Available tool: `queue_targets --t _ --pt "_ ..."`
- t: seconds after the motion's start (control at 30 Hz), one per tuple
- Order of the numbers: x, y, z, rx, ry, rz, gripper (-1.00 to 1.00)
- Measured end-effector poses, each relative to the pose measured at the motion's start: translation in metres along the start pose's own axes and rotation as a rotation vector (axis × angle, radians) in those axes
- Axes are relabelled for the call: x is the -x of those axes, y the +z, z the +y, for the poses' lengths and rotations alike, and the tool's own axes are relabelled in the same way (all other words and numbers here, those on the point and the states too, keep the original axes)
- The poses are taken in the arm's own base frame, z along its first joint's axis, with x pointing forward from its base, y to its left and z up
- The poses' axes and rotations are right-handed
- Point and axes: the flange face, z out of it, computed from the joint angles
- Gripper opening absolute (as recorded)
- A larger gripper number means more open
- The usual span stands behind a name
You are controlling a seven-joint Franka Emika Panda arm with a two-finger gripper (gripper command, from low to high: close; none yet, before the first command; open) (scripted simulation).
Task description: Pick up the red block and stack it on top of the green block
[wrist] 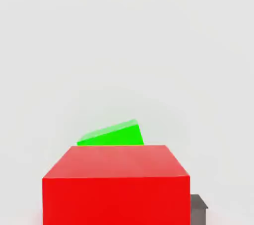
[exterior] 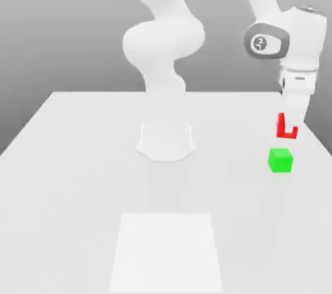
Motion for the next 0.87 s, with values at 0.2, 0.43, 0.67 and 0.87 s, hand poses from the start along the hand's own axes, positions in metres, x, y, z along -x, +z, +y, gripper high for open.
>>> queue_targets --t 0.2,0.43,0.67,0.87 --pt "0.0 0.034 0.0 -0.001 0.001 0.001 -1.0" --pt "-0.001 0.046 0.005 -0.006 0.016 -0.004 1.0" --pt "0.0 0.021 -0.001 0.002 -0.004 0.003 1.0" --pt "0.003 -0.01 0.0 -0.004 -0.005 -0.003 1.0"
